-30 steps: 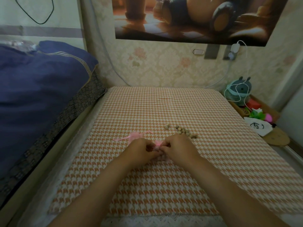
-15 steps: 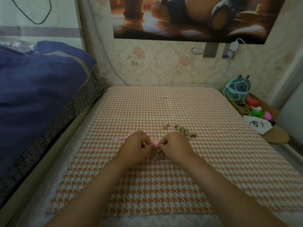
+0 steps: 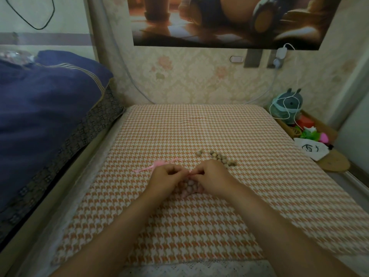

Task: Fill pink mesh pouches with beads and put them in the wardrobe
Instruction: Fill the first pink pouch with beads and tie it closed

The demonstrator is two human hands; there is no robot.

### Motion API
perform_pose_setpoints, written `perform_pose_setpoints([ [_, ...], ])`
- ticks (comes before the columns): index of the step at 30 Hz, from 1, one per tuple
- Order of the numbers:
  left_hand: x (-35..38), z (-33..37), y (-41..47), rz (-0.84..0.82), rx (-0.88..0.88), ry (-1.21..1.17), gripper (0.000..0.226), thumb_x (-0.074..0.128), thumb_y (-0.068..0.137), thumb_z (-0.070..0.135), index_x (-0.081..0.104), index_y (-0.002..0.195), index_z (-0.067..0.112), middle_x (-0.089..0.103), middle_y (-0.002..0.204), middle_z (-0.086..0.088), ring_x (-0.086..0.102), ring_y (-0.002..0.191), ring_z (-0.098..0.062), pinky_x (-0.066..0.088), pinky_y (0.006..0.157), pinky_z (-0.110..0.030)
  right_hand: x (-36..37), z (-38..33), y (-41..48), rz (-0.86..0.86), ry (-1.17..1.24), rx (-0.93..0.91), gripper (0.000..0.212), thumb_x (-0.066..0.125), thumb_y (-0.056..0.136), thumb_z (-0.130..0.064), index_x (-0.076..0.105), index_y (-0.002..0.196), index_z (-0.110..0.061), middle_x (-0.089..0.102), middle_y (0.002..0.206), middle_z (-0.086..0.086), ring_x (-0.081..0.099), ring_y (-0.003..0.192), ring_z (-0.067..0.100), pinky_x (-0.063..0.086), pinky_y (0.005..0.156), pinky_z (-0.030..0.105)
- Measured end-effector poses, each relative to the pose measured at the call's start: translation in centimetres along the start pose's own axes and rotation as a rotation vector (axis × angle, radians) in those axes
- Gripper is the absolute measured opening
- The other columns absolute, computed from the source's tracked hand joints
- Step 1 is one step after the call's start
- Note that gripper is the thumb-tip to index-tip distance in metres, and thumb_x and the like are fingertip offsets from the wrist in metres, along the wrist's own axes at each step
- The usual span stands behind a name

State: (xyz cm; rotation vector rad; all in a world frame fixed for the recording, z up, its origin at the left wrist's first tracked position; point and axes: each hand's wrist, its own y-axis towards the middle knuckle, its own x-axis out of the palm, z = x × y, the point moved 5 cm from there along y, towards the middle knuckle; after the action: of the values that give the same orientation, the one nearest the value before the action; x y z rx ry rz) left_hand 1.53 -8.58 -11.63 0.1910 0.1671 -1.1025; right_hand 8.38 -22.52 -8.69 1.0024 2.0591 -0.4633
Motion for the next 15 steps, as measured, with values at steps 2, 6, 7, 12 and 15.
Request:
perform_pose_setpoints([
  [2, 0.3, 0.0, 0.0, -0.008, -0.009, 0.0, 0.003, 0.076, 0.081, 0.008, 0.076, 0.082, 0.011, 0.075, 0.08, 0.003, 0.066, 0.07, 0.003, 0.05, 0.067, -0.011, -0.3, 0.0, -0.2, -0.033, -0.02, 0.006, 0.014, 0.067, 0.093, -0.023, 0.079, 0.097, -0.024, 0.068, 0.069, -0.01, 0.066, 0.07, 0.008, 0.052, 0.068, 0.026],
  [6, 0.8, -0.1, 0.3, 0.038, 0.023, 0.086, 0.01, 0.079, 0.077, 0.009, 0.073, 0.079, 0.017, 0.074, 0.08, 0.004, 0.067, 0.071, -0.001, 0.051, 0.068, -0.012, -1.4, -0.2, -0.5, -0.018, -0.204, 0.008, 0.011, 0.07, 0.09, -0.023, 0.08, 0.094, -0.022, 0.075, 0.079, 0.0, 0.068, 0.069, 0.012, 0.053, 0.066, 0.025],
  [7, 0.9, -0.1, 0.4, 0.054, 0.038, 0.125, 0.011, 0.079, 0.077, 0.01, 0.073, 0.078, 0.019, 0.073, 0.079, 0.006, 0.066, 0.07, 0.0, 0.05, 0.067, -0.011, -1.9, -0.3, -0.6, 0.015, -0.275, 0.013, 0.01, 0.071, 0.089, -0.026, 0.081, 0.091, -0.022, 0.075, 0.078, 0.001, 0.068, 0.068, 0.014, 0.055, 0.069, 0.028],
  [12, 0.7, 0.3, 0.0, 0.145, 0.095, 0.183, 0.019, 0.079, 0.077, 0.015, 0.068, 0.083, 0.028, 0.07, 0.074, 0.008, 0.065, 0.07, -0.002, 0.049, 0.064, -0.01, -2.2, -0.8, -0.6, 0.024, -0.417, -0.006, 0.022, 0.07, 0.088, -0.041, 0.076, 0.081, -0.021, 0.072, 0.078, 0.0, 0.067, 0.076, 0.017, 0.056, 0.072, 0.036],
  [15, 0.7, 0.6, -0.1, 0.163, 0.101, 0.236, 0.023, 0.078, 0.079, 0.019, 0.065, 0.097, 0.027, 0.07, 0.074, 0.007, 0.066, 0.069, -0.003, 0.052, 0.063, -0.017, -1.0, -0.7, -0.5, -0.074, -0.44, -0.04, 0.013, 0.066, 0.091, -0.033, 0.064, 0.079, -0.028, 0.07, 0.09, -0.004, 0.066, 0.083, 0.018, 0.056, 0.077, 0.04],
])
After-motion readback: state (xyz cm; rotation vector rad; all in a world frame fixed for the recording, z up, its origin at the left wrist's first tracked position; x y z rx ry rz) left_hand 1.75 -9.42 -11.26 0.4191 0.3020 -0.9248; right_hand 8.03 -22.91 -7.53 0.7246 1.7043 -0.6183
